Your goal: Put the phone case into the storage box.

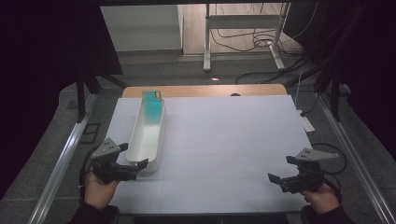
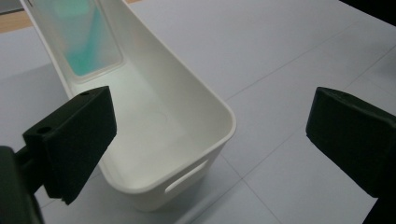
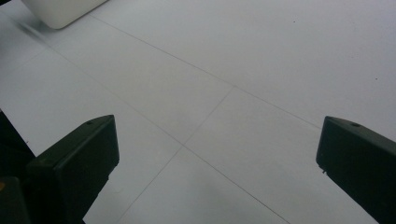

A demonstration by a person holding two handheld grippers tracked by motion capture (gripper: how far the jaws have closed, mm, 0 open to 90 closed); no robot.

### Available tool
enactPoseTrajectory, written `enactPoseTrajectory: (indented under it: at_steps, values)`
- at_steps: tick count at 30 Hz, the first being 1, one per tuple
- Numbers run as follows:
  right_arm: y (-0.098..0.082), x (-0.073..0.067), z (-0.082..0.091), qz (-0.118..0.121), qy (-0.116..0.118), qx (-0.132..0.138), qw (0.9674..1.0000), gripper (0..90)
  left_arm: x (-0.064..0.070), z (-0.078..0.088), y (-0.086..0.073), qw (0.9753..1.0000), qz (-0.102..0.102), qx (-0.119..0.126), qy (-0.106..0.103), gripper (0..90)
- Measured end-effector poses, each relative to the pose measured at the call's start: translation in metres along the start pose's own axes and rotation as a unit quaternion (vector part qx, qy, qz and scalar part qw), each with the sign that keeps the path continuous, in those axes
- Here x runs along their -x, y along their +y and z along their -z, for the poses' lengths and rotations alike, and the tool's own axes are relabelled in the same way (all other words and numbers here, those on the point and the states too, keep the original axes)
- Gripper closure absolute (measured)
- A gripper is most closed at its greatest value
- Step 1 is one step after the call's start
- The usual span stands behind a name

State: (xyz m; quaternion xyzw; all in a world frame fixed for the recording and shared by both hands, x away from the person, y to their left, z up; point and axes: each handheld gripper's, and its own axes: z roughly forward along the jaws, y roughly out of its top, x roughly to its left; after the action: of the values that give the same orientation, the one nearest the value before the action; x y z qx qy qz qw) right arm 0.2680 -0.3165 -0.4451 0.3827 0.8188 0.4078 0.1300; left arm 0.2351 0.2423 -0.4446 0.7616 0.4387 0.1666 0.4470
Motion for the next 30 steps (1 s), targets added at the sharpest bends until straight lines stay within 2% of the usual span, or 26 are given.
enactPoseTrajectory:
  at_steps: [16, 30]
  values:
    - [0.0, 0.0, 0.0, 0.0, -0.004, -0.002, 1.0, 0.0, 0.002, 0.015, -0.015, 0.9999, -0.002, -0.001, 0.01, 2.8]
    - [0.0, -0.001, -0.001, -0.002, -0.007, -0.004, 1.0, 0.0, 0.003, 0.024, -0.026, 0.9998, 0.006, -0.01, 0.013, 2.7]
